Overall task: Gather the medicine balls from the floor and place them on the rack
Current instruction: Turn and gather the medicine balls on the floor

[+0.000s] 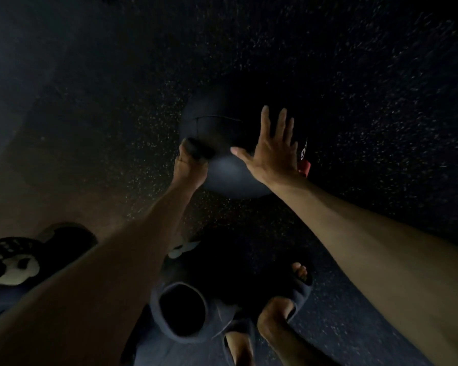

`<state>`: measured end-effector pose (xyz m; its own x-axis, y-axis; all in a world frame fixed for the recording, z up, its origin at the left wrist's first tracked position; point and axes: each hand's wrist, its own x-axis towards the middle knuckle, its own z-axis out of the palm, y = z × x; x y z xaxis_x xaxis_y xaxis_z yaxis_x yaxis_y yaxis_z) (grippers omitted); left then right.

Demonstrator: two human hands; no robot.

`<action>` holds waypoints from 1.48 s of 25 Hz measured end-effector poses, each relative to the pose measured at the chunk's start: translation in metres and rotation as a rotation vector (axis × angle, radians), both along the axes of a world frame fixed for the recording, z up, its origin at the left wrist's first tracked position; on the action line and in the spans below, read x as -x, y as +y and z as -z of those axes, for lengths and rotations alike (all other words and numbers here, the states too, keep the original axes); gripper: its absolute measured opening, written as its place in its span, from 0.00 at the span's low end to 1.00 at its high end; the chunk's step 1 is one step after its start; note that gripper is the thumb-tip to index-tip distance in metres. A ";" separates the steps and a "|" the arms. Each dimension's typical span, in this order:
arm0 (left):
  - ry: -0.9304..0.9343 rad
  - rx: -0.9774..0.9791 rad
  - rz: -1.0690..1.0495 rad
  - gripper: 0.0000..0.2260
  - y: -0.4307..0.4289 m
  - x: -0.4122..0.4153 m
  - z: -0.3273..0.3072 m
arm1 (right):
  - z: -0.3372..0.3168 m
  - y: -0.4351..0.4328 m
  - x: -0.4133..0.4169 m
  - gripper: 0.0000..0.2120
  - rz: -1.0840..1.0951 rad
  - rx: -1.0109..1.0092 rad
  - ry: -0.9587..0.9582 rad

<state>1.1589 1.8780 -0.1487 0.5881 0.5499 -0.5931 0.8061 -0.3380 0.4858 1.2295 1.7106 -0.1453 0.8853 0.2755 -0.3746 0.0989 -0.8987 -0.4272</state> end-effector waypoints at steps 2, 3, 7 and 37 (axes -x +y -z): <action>-0.033 -0.013 -0.061 0.23 0.011 -0.010 0.010 | 0.013 -0.006 0.008 0.51 0.063 -0.015 -0.041; -0.067 0.010 -0.079 0.25 0.016 -0.016 0.011 | 0.016 -0.013 0.013 0.50 0.087 -0.025 -0.066; -0.061 0.039 0.033 0.41 0.007 -0.043 0.012 | 0.027 -0.053 0.031 0.49 0.166 -0.119 -0.043; 0.015 0.047 0.671 0.64 -0.167 -0.108 -0.010 | 0.031 -0.219 0.040 0.53 0.615 -0.264 0.107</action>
